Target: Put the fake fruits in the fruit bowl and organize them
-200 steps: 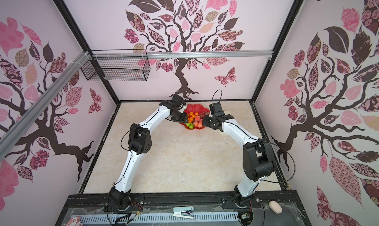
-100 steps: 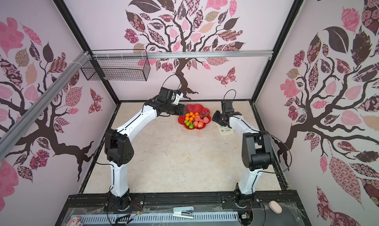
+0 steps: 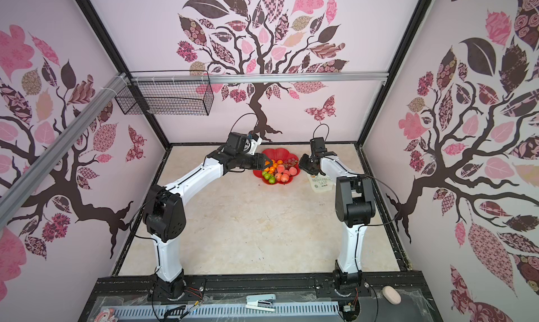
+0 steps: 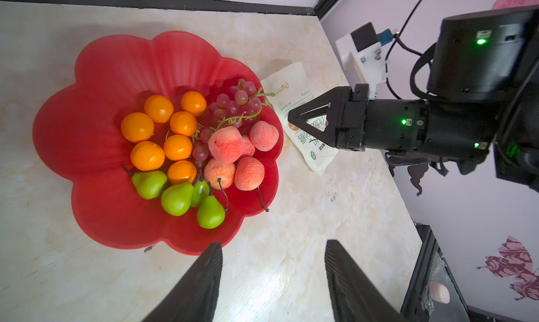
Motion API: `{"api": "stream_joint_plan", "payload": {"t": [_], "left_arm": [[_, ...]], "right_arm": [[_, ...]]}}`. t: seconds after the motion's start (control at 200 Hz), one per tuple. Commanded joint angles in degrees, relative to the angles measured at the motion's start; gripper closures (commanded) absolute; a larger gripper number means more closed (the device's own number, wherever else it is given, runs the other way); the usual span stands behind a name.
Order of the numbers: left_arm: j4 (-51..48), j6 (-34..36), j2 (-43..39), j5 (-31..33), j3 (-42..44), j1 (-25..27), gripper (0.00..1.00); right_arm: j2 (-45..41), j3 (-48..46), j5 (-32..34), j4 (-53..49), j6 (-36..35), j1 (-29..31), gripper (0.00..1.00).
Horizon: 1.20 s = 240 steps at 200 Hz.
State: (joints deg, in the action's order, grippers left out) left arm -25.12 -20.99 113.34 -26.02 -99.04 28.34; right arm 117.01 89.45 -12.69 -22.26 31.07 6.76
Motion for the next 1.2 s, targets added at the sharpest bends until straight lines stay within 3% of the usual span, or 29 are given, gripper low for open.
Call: {"api": "stream_joint_plan", "payload": {"t": [0.0,0.145,0.67,0.965,1.195], "left_arm": [[1.4,0.1,-2.3,-0.4,2.2,0.2,0.4],[1.7,-0.2,-2.4,-0.5,3.0,0.2,0.4],[1.7,-0.3,-4.2,-0.3,5.6,0.4,0.41],[1.9,-1.0,-8.8,5.2,9.6,0.4,0.41],[3.0,-2.1,-14.1,7.6,16.1,0.5,0.41]], "right_arm": [[3.5,2.7,-1.1,-3.7,-1.0,-0.1,0.62],[5.9,4.6,-1.3,-5.1,-1.6,-0.1,0.63],[8.5,7.0,-3.6,-6.5,-3.0,-0.2,0.86],[3.2,0.1,-3.9,-2.4,-2.9,-0.1,0.98],[-3.4,-8.2,-5.3,1.8,-0.9,0.0,1.0]]}}
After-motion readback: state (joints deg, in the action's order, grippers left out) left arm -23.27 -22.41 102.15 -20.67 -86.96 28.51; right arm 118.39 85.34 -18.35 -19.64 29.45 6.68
